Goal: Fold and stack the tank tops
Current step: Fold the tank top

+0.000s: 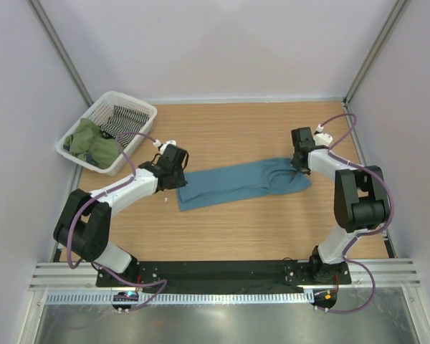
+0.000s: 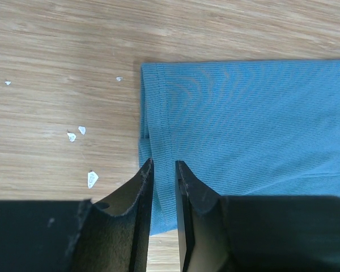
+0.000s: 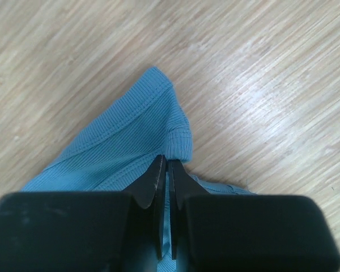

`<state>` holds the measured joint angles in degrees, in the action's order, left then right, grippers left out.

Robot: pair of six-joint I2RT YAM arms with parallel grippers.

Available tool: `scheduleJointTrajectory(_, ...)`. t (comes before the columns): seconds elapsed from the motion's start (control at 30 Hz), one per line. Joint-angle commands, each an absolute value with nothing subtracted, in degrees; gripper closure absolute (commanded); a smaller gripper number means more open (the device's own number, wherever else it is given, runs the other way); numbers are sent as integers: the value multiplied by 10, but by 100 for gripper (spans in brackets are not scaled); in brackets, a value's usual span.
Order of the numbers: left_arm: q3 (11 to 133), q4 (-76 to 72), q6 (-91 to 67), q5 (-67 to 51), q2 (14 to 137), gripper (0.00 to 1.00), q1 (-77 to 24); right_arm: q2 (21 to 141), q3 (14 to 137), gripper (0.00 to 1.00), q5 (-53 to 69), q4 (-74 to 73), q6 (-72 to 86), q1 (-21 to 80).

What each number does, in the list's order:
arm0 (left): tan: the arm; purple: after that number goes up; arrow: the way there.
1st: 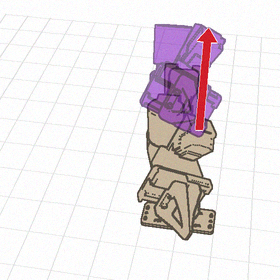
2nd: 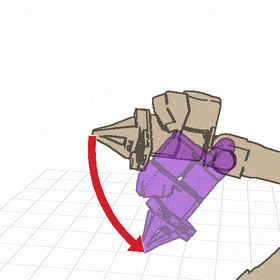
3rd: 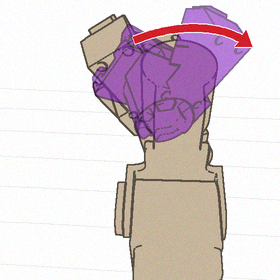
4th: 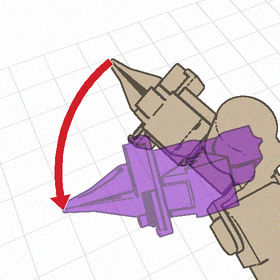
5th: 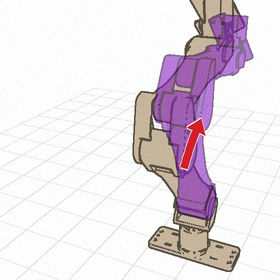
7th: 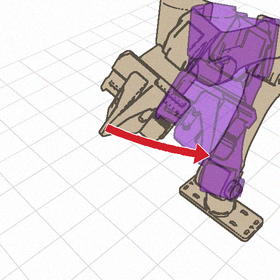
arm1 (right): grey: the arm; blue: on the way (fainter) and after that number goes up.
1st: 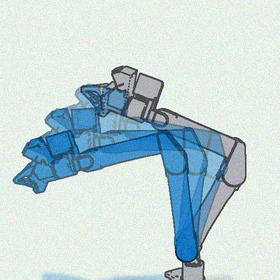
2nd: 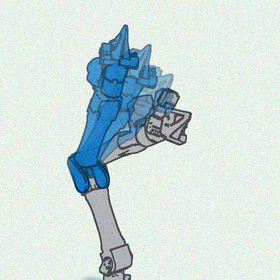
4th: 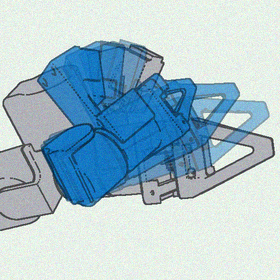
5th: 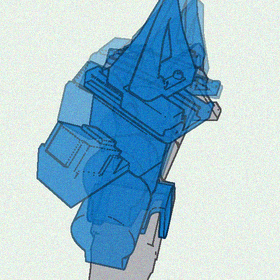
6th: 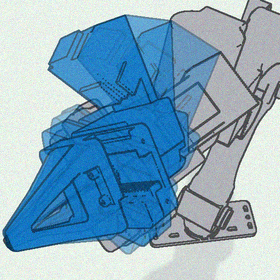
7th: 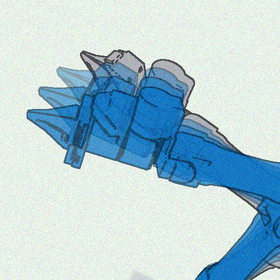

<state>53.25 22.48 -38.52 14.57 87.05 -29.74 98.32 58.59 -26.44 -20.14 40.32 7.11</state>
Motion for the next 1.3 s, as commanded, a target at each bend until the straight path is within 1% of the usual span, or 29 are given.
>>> scheduleJointTrajectory(0.0,551,206,-379,144,871,78,-299,949,591,93,-278,-142,417,68)
scheduleJointTrajectory(0.1,552,210,-376,148,869,78,-299,950,609,97,-272,-141,408,67)
scheduleJointTrajectory(0.23,556,221,-372,158,868,78,-298,959,629,98,-268,-145,410,47)
scheduleJointTrajectory(0.37,551,221,-373,158,868,78,-295,972,597,97,-180,-105,424,-9)
scheduleJointTrajectory(0.43,550,220,-374,156,869,77,-292,980,594,87,-157,-96,423,-27)
scheduleJointTrajectory(0.47,551,220,-374,155,869,75,-291,982,596,77,-153,-97,415,-28)
scheduleJointTrajectory(0.5,552,221,-374,156,869,70,-291,979,596,55,-149,-98,410,-28)
scheduleJointTrajectory(0.53,553,221,-374,157,868,64,-291,973,591,52,-146,-95,407,-28)
scheduleJointTrajectory(0.57,553,220,-374,159,865,56,-291,966,588,49,-144,-92,401,-28)
scheduleJointTrajectory(0.67,555,214,-371,156,865,49,-291,942,590,44,-135,-100,387,-27)
scheduleJointTrajectory(0.7,557,211,-370,148,867,48,-291,933,595,40,-136,-119,383,-26)
scheduleJointTrajectory(0.77,570,210,-367,138,876,47,-291,918,601,38,-143,-135,377,-23)
scheduleJointTrajectory(0.8,575,207,-367,129,888,46,-291,899,599,34,-146,-144,373,-18)
scheduleJointTrajectory(0.9,584,198,-368,120,910,45,-290,871,585,35,-155,-163,367,-3)
scheduleJointTrajectory(0.97,591,189,-372,111,925,45,-291,855,577,44,-151,-184,368,0)
scheduleJointTrajectory(1.1,608,182,-381,97,972,47,-291,839,556,43,-154,-217,363,28)
scheduleJointTrajectory(1.2,620,177,-388,91,1002,54,-290,805,521,43,-149,-217,367,40)
scheduleJointTrajectory(1.23,625,180,-389,93,1012,62,-291,796,512,43,-143,-215,373,41)
scheduleJointTrajectory(1.27,628,185,-391,98,1017,67,-290,787,503,43,-140,-214,376,41)
